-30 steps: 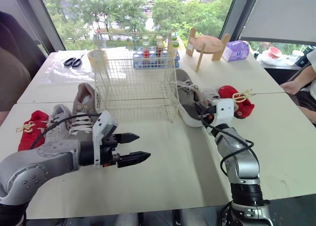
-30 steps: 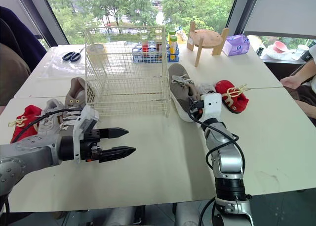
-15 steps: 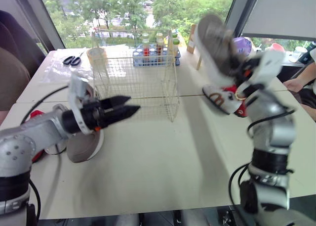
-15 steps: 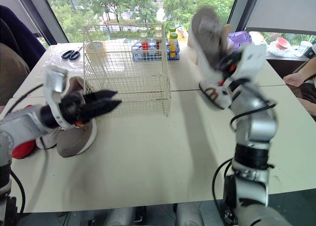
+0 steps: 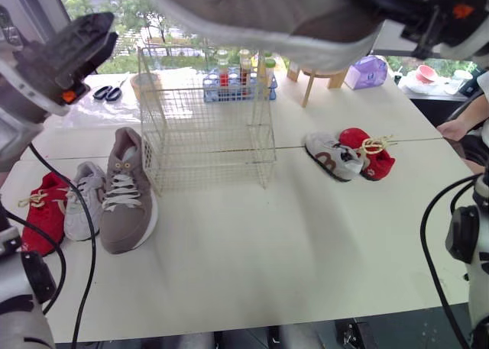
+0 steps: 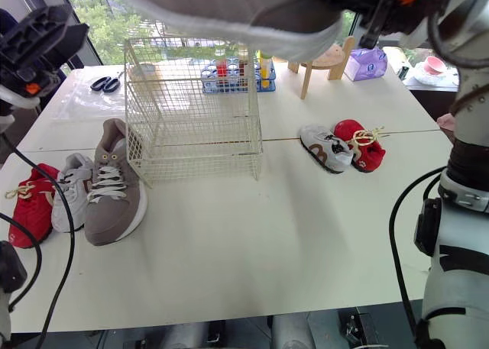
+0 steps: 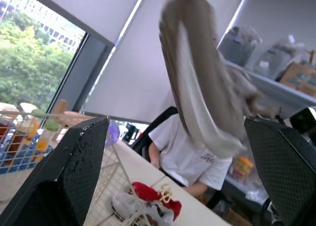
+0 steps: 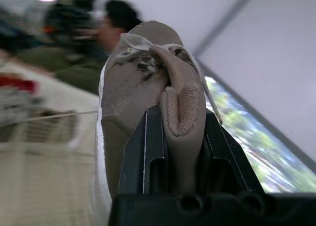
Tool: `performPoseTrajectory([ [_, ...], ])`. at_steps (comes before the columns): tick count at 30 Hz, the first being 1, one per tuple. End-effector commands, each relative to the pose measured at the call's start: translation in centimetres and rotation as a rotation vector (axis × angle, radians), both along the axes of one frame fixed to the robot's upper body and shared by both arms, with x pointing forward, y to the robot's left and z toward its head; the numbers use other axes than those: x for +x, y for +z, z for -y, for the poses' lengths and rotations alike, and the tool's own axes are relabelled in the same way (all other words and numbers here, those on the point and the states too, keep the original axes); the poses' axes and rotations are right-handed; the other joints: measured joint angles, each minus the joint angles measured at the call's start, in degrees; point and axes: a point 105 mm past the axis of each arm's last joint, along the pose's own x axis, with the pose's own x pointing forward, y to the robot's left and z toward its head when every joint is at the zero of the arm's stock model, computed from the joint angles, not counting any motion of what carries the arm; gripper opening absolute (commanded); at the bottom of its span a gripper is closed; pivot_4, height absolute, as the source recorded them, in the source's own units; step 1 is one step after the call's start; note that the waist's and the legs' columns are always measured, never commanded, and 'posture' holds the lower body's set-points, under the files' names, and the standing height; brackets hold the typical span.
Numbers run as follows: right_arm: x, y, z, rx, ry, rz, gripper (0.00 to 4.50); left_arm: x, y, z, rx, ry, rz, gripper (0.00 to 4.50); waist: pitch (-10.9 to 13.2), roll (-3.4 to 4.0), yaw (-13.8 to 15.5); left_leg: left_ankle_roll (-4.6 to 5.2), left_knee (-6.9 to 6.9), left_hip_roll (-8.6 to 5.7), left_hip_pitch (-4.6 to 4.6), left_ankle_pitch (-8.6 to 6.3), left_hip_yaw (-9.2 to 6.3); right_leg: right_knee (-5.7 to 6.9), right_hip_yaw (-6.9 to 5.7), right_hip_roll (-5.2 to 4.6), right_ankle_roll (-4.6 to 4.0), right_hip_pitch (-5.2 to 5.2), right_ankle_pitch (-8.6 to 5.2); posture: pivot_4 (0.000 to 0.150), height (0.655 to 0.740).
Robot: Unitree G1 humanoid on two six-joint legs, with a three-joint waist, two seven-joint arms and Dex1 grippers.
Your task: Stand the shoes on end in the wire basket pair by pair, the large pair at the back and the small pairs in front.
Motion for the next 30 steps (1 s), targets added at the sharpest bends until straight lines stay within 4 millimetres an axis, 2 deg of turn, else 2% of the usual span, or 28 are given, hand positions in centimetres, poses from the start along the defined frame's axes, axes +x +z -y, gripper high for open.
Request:
performPoseTrajectory([
  [1,-1.4,1.4,-0.2,-0.014,0.047,0.085,0.25,-0.7,1.8,-0.4,0.024,0.0,0.052,4.5,0.0,0.0,0.16,0.0,0.0,0.0,0.0,0.0,0.0,0.0,0.01,-0.02,0.0,0.0,0.0,0.15,0.74],
  [4,-1.4,0.9,-0.8,-0.037,0.083,0.087,0.25,-0.8,2.3,0.3,0.052,-0.043,0.052,4.5,0.02,-0.04,0.45,-0.02,0.05,-0.04,-0.04,0.01,0.03,0.01,-0.02,-0.04,0.0,0.0,0.0,0.15,0.74],
  [9,-1.5,0.3,-1.7,-0.064,0.11,0.116,0.25,-0.8,1.5,2.1,0.159,-0.12,0.015,4.5,0.02,-0.04,0.21,-0.03,0.04,-0.06,-0.05,0.01,0.06,0.0,-0.01,-0.06,0.01,0.0,0.01,0.15,0.74],
  [10,-1.6,0.3,-1.8,-0.064,0.113,0.121,0.24,-0.8,1.2,2.2,0.17,-0.136,0.004,3.95,0.02,-0.04,0.21,-0.03,0.04,-0.05,-0.05,0.02,0.05,0.01,-0.01,-0.06,0.01,-0.02,0.01,0.15,0.74],
  [12,-1.7,0.2,-1.9,-0.062,0.114,0.129,0.24,-0.9,1.0,2.2,0.177,-0.156,-0.012,3.25,0.02,-0.04,0.12,-0.04,0.04,-0.04,-0.05,0.02,0.06,0.04,-0.02,-0.04,0.01,-0.04,0.01,0.15,0.74],
  [14,-1.8,0.2,-2.0,-0.06,0.115,0.134,0.24,-0.9,1.0,2.1,0.178,-0.161,-0.016,2.18,0.02,-0.03,0.05,-0.05,0.02,-0.03,-0.05,0.02,0.03,0.04,-0.01,-0.04,0.01,-0.07,0.01,0.15,0.74],
  [17,-2.0,0.2,-2.2,-0.055,0.115,0.141,0.24,-1.0,1.1,2.3,0.169,-0.171,-0.006,0.89,0.02,-0.03,0.09,-0.05,0.02,-0.02,-0.05,0.02,0.01,0.05,-0.01,-0.03,0.01,-0.09,0.01,0.15,0.74],
  [18,-2.0,0.2,-2.2,-0.048,0.114,0.139,0.24,-1.0,1.2,2.3,0.158,-0.169,-0.002,0.6,0.02,-0.03,0.14,-0.05,0.02,-0.02,-0.05,0.02,0.01,0.06,-0.01,-0.03,0.01,-0.09,0.01,0.15,0.74],
  [21,-1.7,0.4,-1.9,0.003,0.103,0.096,0.24,-0.8,1.5,2.2,0.116,-0.144,0.014,0.53,0.02,-0.04,0.33,-0.05,0.03,-0.01,-0.05,0.03,0.0,0.06,0.01,-0.06,0.01,-0.08,0.01,0.15,0.74],
  [24,-0.5,0.8,-0.3,0.175,0.081,-0.031,1.67,-1.0,1.8,1.7,0.038,-0.106,0.046,0.53,0.01,-0.06,0.42,-0.06,0.06,0.04,-0.05,0.03,-0.03,0.07,0.01,-0.11,0.01,-0.04,0.02,0.15,0.74],
  [27,2.0,0.2,4.0,0.568,0.039,-0.263,3.2,-1.4,1.5,0.6,-0.141,-0.041,0.077,0.53,-0.06,-0.16,0.38,-0.06,0.06,0.09,-0.02,0.03,-0.05,0.06,0.03,-0.21,0.05,0.0,0.06,0.15,0.74],
  [28,2.6,-0.3,5.0,0.679,0.043,-0.325,3.51,-1.5,1.3,0.3,-0.196,-0.025,0.078,0.53,-0.08,-0.19,0.39,-0.06,0.05,0.09,0.0,0.03,-0.05,0.05,0.03,-0.22,0.05,0.01,0.06,0.15,0.74],
  [29,3.0,-0.8,5.6,0.773,0.059,-0.38,4.15,-1.5,1.2,0.2,-0.25,-0.012,0.08,0.53,-0.08,-0.2,0.4,-0.07,0.07,0.1,-0.02,0.03,-0.05,0.07,0.03,-0.43,0.05,0.0,0.07,0.15,0.74],
  [30,3.3,-1.3,6.0,0.858,0.075,-0.43,4.46,-1.6,1.0,0.3,-0.293,-0.001,0.079,0.53,-0.08,-0.19,0.4,-0.09,0.05,0.09,-0.03,0.03,-0.05,0.04,0.05,-0.49,0.05,-0.02,0.09,0.15,0.74],
])
